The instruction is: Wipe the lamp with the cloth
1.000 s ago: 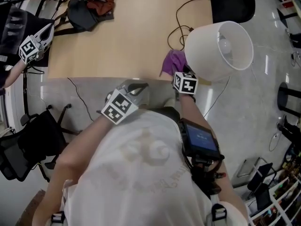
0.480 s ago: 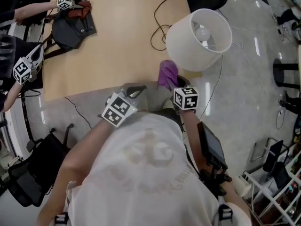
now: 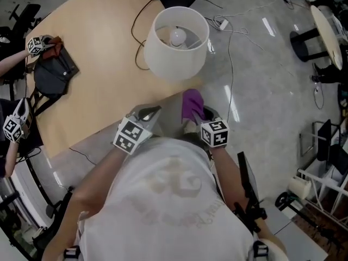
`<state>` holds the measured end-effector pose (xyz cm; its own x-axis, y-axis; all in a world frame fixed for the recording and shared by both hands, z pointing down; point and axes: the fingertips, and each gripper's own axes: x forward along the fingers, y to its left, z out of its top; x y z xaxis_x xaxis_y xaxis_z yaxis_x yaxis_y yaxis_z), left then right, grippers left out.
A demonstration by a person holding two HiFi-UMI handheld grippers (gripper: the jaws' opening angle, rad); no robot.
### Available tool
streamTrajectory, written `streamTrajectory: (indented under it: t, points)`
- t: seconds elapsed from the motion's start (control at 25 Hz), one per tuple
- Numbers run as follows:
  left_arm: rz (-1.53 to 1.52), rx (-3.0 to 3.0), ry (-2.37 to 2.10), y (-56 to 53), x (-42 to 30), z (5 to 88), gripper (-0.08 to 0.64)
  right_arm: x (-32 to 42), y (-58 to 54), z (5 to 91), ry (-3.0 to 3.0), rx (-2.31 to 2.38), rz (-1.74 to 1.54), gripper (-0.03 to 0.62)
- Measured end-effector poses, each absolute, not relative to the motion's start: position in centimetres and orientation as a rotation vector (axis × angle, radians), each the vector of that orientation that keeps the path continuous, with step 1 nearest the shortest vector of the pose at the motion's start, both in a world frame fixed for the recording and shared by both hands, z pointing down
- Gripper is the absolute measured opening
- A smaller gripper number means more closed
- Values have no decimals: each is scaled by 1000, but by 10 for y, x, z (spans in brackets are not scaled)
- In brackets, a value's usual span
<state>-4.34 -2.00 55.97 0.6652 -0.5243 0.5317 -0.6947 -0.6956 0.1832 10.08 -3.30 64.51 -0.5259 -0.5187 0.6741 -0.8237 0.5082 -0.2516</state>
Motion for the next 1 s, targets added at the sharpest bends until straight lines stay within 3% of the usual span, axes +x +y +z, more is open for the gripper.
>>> streamTrajectory:
  t: [0.64,1.0]
  points:
    - [618,2547,-1001,-59,71,537,2,202,-64,585,-2374,1195,768,121]
    - [636,2480,-1106,-60,119,532,2,215,-81,584,-2482,1041,742,121]
